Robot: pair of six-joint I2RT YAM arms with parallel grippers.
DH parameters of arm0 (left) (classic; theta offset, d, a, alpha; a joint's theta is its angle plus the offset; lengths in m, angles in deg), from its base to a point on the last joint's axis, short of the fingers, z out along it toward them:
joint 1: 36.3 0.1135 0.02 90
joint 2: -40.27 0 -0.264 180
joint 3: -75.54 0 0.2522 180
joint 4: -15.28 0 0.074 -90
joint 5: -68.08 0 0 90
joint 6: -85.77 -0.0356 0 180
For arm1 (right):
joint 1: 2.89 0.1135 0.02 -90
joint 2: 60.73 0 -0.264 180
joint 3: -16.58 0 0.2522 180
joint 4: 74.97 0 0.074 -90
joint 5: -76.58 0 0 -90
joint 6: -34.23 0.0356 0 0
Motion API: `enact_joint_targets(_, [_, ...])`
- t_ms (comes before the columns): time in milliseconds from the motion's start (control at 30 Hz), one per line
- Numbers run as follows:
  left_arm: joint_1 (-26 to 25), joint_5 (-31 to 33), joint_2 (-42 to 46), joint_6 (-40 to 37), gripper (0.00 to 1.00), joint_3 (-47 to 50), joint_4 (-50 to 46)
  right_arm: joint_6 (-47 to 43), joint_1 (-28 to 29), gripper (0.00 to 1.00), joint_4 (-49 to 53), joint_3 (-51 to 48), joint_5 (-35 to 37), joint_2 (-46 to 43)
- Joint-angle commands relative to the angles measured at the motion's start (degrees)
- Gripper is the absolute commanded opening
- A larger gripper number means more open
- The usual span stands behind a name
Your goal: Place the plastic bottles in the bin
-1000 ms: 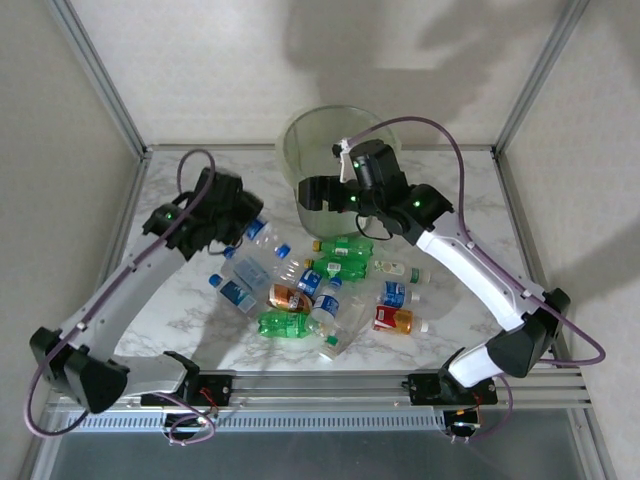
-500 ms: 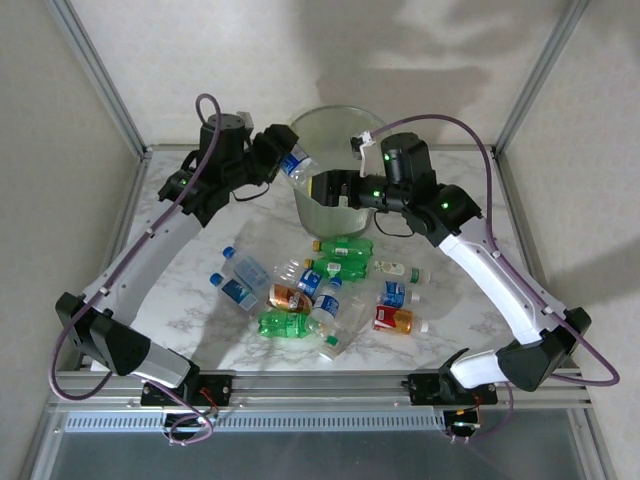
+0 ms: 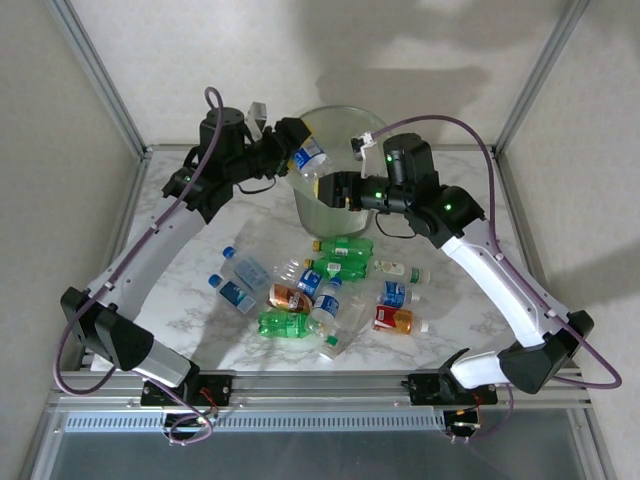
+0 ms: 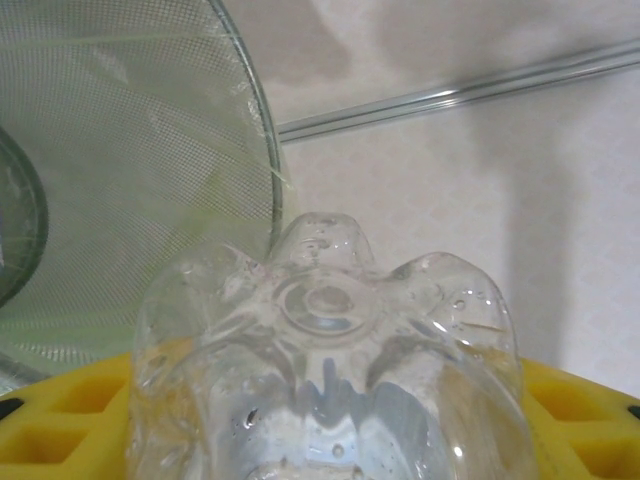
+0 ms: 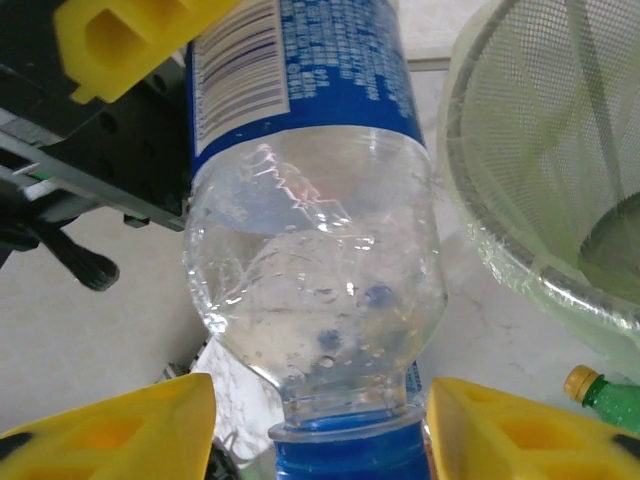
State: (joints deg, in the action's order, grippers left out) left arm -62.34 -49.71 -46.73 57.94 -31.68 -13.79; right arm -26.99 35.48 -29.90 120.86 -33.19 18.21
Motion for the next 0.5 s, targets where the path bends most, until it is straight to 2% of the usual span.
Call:
enact_joint_targets(0, [0.5, -2.1, -0.6, 1.2, 0.56, -2.0, 2.8, -0.3, -0.2, 0.49, -0.3, -0.1, -2.0, -1.3])
enact_joint_targets(333, [0.6, -2.0, -2.0, 2.3, 0.56, -2.0, 4.2, -1.0, -0.2, 0.22, -0.4, 0.8, -3.0, -0.6])
enact_joint_targets(400, [0.6, -1.8, -2.2, 2.3, 0.60, -2.1, 4.3, -1.1, -0.2, 0.14, -0.4, 1.0, -2.9, -0.5])
enact_joint_targets(467, [0.6, 0.3, -2.2, 1.3, 0.73, -2.6, 2.5, -1.3, -0.2, 0.12, -0.2, 1.4, -2.6, -0.2])
